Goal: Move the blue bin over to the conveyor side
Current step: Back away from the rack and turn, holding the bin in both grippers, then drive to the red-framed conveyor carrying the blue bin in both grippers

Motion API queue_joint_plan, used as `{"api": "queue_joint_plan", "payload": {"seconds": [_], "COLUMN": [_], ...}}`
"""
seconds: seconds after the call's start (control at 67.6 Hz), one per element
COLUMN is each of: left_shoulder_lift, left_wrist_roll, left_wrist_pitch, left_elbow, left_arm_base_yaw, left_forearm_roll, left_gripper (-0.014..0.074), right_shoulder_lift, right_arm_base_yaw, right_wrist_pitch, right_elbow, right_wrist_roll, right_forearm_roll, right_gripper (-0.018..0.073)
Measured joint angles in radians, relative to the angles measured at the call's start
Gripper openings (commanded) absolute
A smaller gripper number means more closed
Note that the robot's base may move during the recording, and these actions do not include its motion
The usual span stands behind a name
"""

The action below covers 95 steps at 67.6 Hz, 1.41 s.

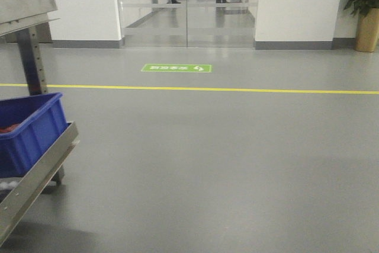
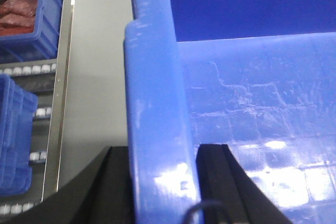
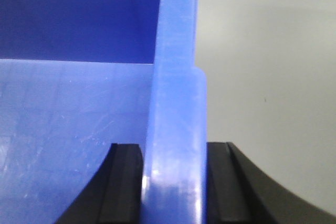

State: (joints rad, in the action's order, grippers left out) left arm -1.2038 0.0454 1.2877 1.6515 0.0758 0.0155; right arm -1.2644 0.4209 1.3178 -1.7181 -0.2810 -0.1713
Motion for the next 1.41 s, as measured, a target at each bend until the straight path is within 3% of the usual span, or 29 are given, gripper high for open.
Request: {"api": "queue_joint_plan", "payload": {"seconds": [0.725, 1.405], "left_shoulder_lift": [0.0, 0.0], "left_wrist_roll": [0.0, 0.0], "left_wrist_pitch": [0.0, -0.004], "left_elbow": [0.0, 0.0], "left_arm_base_yaw": [0.0, 0.0], "left_forearm_roll": [-0.004, -0.024], "left_gripper": [-0.0009, -0.0009], "right_shoulder_lift": [0.0, -0.002], "right_arm_base_yaw": [0.0, 0.0], "right_wrist_pitch": [-0.002, -0.134], "right_elbow": [0.0, 0.0], "right_wrist_roll": [0.0, -0.001], "right_forearm_roll": [0.0, -0.004], "right_gripper": [-0.0079, -0.0079]}}
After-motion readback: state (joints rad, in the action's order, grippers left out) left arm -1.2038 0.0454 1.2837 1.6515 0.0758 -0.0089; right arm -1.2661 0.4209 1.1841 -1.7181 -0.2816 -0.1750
